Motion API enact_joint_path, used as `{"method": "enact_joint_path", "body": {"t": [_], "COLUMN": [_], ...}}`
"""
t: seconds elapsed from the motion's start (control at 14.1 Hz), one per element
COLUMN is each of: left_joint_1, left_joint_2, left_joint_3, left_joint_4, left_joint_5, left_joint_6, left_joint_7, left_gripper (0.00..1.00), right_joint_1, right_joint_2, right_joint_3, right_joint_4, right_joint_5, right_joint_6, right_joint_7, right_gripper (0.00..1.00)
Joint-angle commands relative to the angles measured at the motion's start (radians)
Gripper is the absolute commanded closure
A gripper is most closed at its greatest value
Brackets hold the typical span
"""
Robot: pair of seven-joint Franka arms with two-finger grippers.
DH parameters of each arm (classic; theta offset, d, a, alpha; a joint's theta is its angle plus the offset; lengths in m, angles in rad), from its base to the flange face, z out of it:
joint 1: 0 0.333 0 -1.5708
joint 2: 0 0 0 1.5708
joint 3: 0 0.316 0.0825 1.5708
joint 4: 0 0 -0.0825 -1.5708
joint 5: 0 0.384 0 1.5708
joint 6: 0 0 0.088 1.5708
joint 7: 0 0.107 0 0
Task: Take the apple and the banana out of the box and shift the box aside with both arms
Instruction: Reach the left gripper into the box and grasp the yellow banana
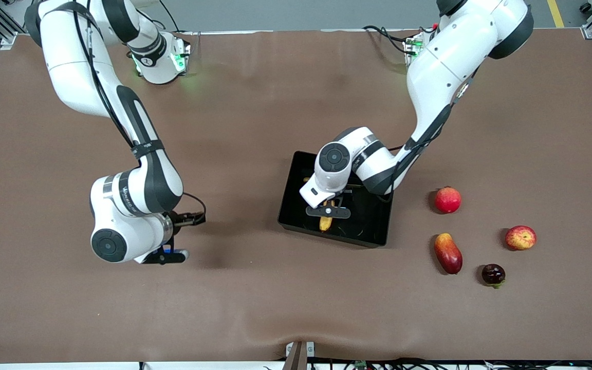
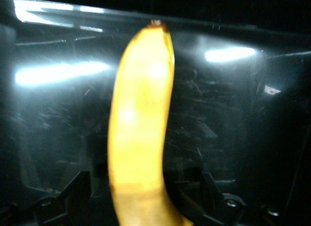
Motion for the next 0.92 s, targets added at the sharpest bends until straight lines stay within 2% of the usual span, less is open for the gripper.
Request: {"method": "enact_joint_path", "body": {"t": [0.0, 0.07, 0.21, 0.36, 0.64, 0.85], "left_joint_1": [-0.017, -0.02, -0.031, -0.029, -0.009, 0.067], "left_joint_2": [0.006, -0.001, -0.029, -0.065, -0.206, -0.317], "left_joint_3": [0.01, 0.01, 0.01, 0.008, -0.002, -0.002], "left_joint_4": [0.025, 0.027, 0.045, 0.079, 0.107, 0.105], "left_joint_5": [0.022, 0.024, 0.027, 0.028, 0.007, -0.09], "left_joint_6": [0.001, -0.002, -0.017, -0.104, -0.262, -0.305], "left_joint_7": [-0.047, -0.047, -0.044, -0.043, -0.03, 0.04], "left_gripper": [0.82, 1.0, 1.0, 1.0, 1.0, 1.0], "right_joint_1": [0.012, 0.009, 0.005, -0.006, -0.003, 0.017], "right_joint_2": [-0.034, -0.043, -0.056, -0.056, -0.048, -0.02], "right_joint_3": [-0.001, -0.001, -0.002, -0.007, -0.007, -0.004], "right_joint_4": [-0.011, -0.011, -0.007, -0.002, 0.015, 0.012], "right_joint_5": [0.014, 0.015, 0.07, 0.127, 0.132, 0.133], "right_joint_6": [-0.072, -0.082, -0.075, -0.028, 0.179, 0.39], "right_joint_7": [-0.02, -0.02, -0.008, -0.007, 0.003, 0.09], "right_gripper": [0.0, 0.0, 0.0, 0.0, 0.0, 0.0]}}
